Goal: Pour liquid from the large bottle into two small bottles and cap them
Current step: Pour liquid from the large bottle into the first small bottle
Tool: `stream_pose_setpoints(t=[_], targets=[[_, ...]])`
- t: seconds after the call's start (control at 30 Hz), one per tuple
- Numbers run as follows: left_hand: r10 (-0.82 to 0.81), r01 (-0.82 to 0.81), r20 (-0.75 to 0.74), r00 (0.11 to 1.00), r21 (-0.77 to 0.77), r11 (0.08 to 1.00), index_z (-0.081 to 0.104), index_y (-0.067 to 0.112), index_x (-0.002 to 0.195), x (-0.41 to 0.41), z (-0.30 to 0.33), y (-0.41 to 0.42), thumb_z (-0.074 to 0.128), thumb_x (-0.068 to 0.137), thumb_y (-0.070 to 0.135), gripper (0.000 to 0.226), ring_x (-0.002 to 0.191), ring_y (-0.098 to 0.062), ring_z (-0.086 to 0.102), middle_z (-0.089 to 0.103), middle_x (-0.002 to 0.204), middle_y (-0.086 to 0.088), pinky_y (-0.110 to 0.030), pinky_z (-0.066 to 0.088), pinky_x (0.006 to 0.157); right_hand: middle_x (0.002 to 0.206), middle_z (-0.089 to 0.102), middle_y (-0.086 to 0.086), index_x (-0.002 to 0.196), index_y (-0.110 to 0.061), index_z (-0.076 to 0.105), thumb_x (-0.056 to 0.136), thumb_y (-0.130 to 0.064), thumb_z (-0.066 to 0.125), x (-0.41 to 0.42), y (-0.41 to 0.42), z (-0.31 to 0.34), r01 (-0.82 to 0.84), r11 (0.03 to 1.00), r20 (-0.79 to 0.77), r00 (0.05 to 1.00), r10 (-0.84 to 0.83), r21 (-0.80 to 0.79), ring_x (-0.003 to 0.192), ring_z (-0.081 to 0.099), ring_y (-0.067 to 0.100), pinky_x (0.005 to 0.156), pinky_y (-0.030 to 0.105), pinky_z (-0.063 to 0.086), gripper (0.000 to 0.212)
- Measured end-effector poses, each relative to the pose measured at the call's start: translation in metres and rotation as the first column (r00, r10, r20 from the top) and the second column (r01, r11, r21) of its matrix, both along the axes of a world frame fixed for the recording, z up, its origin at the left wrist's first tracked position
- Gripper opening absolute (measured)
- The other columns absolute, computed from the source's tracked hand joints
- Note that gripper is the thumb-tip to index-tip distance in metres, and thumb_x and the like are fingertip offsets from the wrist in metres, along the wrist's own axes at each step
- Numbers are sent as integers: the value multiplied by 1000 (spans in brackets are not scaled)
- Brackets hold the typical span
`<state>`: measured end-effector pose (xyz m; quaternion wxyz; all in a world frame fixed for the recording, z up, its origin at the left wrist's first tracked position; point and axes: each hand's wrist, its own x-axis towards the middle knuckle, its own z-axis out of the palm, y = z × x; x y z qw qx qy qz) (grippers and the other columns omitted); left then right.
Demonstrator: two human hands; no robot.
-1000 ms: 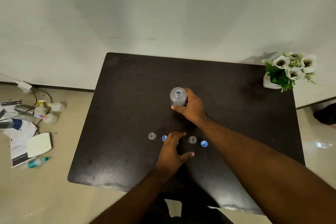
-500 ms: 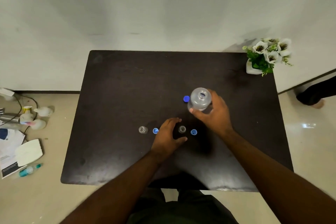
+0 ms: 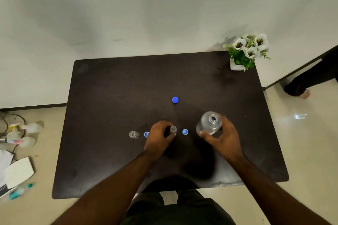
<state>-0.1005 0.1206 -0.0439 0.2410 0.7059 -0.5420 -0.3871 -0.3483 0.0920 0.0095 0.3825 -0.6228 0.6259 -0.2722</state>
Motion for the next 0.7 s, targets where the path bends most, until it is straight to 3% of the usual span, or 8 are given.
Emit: stream_pose_setpoints(t=[0.1, 0.2, 0.3, 0.5, 0.6, 0.7], targets=[[63, -60, -86, 994, 38, 997, 65, 24, 96, -1, 14, 1, 79, 82, 20, 20, 105, -3, 66, 69, 114, 12, -28, 56, 95, 120, 67, -14, 127, -32, 59, 64, -49, 89, 2, 2, 8, -2, 1000, 12, 1000, 2, -7, 112, 63, 10, 94, 43, 56, 72], [103, -101, -140, 985, 17, 995, 57, 26, 89, -1, 38, -1, 79, 80, 22, 24, 90, -2, 73, 76, 96, 10, -29, 61, 84, 120, 66, -16, 128, -33, 57, 65, -44, 90, 8, 0, 24, -16, 1000, 39, 999, 16, -16, 110, 64, 5, 92, 37, 57, 72], [105, -125, -196, 975, -97, 987, 60, 24, 90, 3, 76, -9, 80, 78, 20, 23, 82, -5, 75, 77, 87, 7, -36, 62, 81, 121, 64, -12, 128, -32, 55, 64, -47, 86, 18, -6, 49, -23, 997, 111, 993, 31, -72, 109, 64, 7, 91, 36, 57, 73], [16, -125, -298, 954, -350, 928, 71, 19, 107, 23, 181, -38, 83, 82, 10, 29, 93, -8, 76, 78, 98, 7, -23, 60, 85, 125, 64, -13, 133, -34, 50, 67, -49, 80, 45, -35, 117, -87, 974, 193, 973, 129, -209, 113, 64, 8, 92, 27, 54, 74], [-5, -136, -318, 948, -420, 897, 73, 19, 106, 33, 237, -51, 84, 82, 11, 28, 90, -8, 76, 79, 97, 7, -19, 59, 81, 123, 59, -24, 136, -33, 45, 68, -57, 74, 61, -57, 161, -114, 944, 147, 975, 166, -310, 113, 58, -8, 90, 12, 47, 78], [-3, -158, -322, 947, -475, 866, 75, 19, 103, 42, 289, -61, 83, 82, 13, 24, 88, -9, 76, 79, 94, 8, -21, 60, 79, 116, 51, -40, 135, -31, 44, 67, -49, 76, 75, -78, 208, -112, 891, 104, 979, 174, -439, 109, 53, -18, 83, 6, 43, 78]])
